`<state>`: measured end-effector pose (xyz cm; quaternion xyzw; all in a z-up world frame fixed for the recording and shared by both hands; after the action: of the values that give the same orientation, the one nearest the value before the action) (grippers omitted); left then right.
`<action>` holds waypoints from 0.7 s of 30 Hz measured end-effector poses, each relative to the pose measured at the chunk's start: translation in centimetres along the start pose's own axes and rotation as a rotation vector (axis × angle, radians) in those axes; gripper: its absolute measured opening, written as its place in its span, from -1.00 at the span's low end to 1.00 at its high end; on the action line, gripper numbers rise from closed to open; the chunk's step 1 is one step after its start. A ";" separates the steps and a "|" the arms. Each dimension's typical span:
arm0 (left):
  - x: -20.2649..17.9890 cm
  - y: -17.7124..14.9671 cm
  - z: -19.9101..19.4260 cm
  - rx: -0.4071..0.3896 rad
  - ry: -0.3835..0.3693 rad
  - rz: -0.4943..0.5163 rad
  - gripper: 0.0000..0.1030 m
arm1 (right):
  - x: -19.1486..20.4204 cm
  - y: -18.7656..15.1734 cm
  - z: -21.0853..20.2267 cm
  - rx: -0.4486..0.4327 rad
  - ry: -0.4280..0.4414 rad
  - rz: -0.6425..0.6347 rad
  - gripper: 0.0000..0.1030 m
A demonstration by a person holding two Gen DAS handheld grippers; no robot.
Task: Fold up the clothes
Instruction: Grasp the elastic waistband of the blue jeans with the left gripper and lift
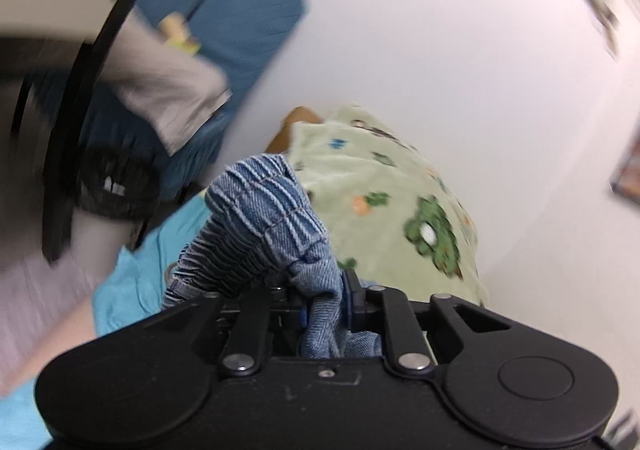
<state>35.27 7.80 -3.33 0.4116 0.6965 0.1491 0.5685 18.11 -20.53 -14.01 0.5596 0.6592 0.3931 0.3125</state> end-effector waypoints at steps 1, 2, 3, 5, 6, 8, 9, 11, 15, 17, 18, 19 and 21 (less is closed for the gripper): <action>-0.9 -0.4 -1.3 -0.002 -0.015 0.032 -0.76 | 0.0 0.2 -0.4 -0.017 -0.005 -0.003 1.00; -1.8 -0.8 -2.6 -0.003 -0.033 0.056 -0.77 | -0.1 0.5 -0.9 -0.034 -0.012 -0.005 1.00; -2.9 -1.4 -4.0 -0.005 -0.055 0.075 -0.77 | -0.3 0.8 -1.3 -0.052 -0.019 -0.006 1.00; -5.2 -2.8 -6.8 0.000 -0.102 0.116 -0.78 | -0.4 1.3 -2.3 -0.084 -0.033 -0.004 1.00; -6.3 -3.7 -8.1 0.006 -0.124 0.135 -0.79 | -0.5 1.6 -2.8 -0.101 -0.039 -0.002 1.00; -8.1 -5.8 -10.5 0.027 -0.160 0.159 -0.79 | -0.8 2.1 -3.7 -0.133 -0.052 0.000 1.00; -8.8 -7.0 -11.6 0.041 -0.171 0.173 -0.79 | -1.0 2.4 -4.2 -0.149 -0.059 0.001 1.00; -10.0 -9.8 -13.6 0.083 -0.187 0.213 -0.79 | -1.4 2.7 -5.2 -0.179 -0.074 0.012 1.00; -10.0 -16.0 -15.6 0.226 -0.176 0.262 -0.79 | -2.8 3.3 -6.9 -0.221 -0.112 0.055 1.00; -9.3 -18.9 -15.6 0.298 -0.148 0.281 -0.79 | -3.7 3.3 -7.7 -0.237 -0.123 0.098 1.00; -8.9 -20.3 -15.3 0.330 -0.133 0.306 -0.79 | -4.2 3.3 -8.0 -0.244 -0.128 0.121 1.00; -8.6 -21.6 -15.0 0.361 -0.118 0.331 -0.79 | -4.6 3.3 -8.3 -0.249 -0.125 0.143 1.00; -8.2 -23.6 -14.2 0.423 -0.094 0.374 -0.78 | -5.3 3.2 -8.7 -0.258 -0.120 0.188 0.99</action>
<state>12.88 -9.16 -9.41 0.6488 0.5970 0.0834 0.4644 13.20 -27.03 -7.01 0.5965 0.5282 0.4677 0.3825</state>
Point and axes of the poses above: each gripper's, at about its wrist camera, not at the fingertips, and z roughly the way its jaws point, x to its left, y to its top, the point moved 6 cm from there along z, roughly the way its jaws point, and after that the axes turned 11 degrees about -z, right-handed, at the moved point
